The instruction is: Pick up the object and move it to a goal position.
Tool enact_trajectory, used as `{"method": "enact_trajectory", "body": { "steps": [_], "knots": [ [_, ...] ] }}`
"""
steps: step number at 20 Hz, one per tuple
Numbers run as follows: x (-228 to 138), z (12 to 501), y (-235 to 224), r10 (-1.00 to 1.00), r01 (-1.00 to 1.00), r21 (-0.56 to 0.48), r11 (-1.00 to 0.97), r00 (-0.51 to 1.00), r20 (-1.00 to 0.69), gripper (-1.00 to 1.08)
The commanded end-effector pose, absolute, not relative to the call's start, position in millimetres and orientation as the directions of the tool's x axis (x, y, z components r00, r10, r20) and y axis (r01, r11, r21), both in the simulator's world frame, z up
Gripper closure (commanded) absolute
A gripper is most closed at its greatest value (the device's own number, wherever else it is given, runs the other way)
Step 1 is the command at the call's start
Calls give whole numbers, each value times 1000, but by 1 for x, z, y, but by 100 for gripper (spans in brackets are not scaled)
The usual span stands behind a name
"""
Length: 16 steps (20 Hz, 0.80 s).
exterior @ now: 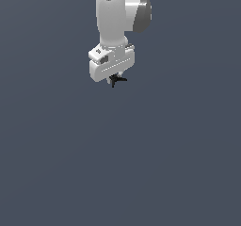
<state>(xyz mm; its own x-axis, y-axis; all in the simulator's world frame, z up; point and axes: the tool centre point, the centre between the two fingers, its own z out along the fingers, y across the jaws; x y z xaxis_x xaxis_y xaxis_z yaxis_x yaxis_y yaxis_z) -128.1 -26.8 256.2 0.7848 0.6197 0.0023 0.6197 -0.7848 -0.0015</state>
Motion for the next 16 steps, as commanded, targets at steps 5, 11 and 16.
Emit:
{"method": "enact_trajectory", "body": {
  "steps": [5,11,16],
  "knots": [
    [-136,320,-42,620,620,-2,-785,785,2,108],
    [-141,379,-58,619,619,-2,-785,785,2,108],
    [-145,427,-70,619,619,-1,-786,786,1,108]
  ]
}}
